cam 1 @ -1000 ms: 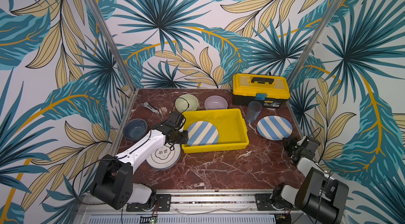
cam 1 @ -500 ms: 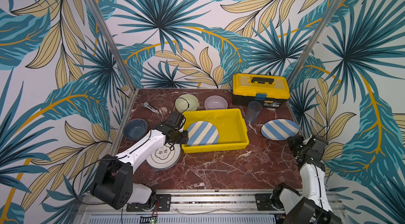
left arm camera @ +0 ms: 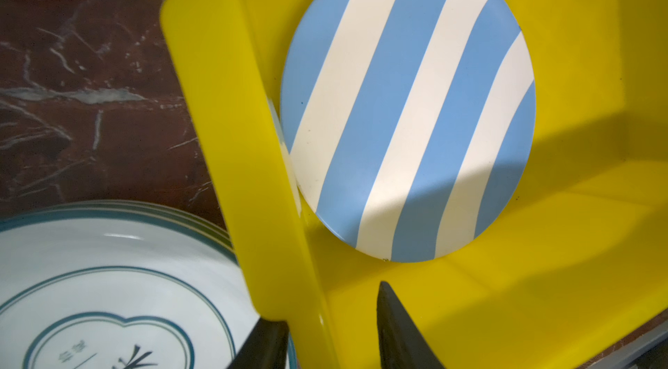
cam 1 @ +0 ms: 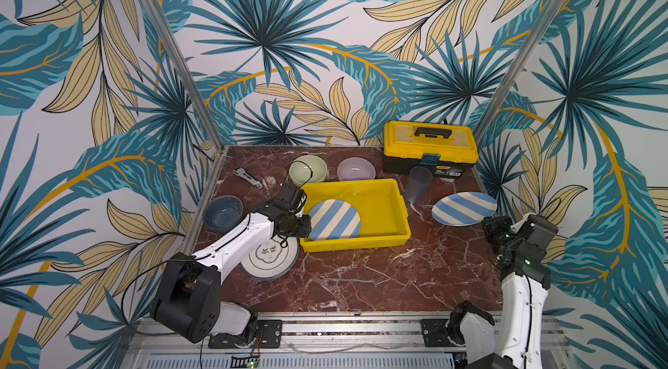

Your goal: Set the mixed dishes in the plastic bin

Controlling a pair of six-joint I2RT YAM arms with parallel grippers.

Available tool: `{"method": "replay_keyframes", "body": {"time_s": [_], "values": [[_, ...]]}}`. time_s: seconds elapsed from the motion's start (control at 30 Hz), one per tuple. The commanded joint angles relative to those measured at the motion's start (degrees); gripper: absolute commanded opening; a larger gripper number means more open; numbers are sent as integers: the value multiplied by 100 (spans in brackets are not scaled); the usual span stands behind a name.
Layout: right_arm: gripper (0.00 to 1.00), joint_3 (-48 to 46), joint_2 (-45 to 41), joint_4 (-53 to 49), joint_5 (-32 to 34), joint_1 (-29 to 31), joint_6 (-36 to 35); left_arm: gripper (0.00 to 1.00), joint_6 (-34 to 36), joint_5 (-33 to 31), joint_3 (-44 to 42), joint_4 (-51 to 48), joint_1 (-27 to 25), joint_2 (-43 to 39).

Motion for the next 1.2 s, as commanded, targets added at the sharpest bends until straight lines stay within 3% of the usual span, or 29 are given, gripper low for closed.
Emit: {"method": "replay_keyframes", "body": {"time_s": [0.0,0.4,0.6,0.97,1.17], "values": [[0,272,-163,-398,-164,-22,-150,40,83,126,181,153,-14,50],[0,683,-201,-906,-604,-19,-333,40,60,194,199,179,-13,131],[0,42,78,-895,-538,-27,-449,40,64,201,199,179,-16,108],[61,-811,898,-710,-2,-385,-802,59,201,116,285,-69,-11,-96],[71,-1081,1325,-478,-217,-918,-1020,60,226,60,571,-339,-16,-85]]}}
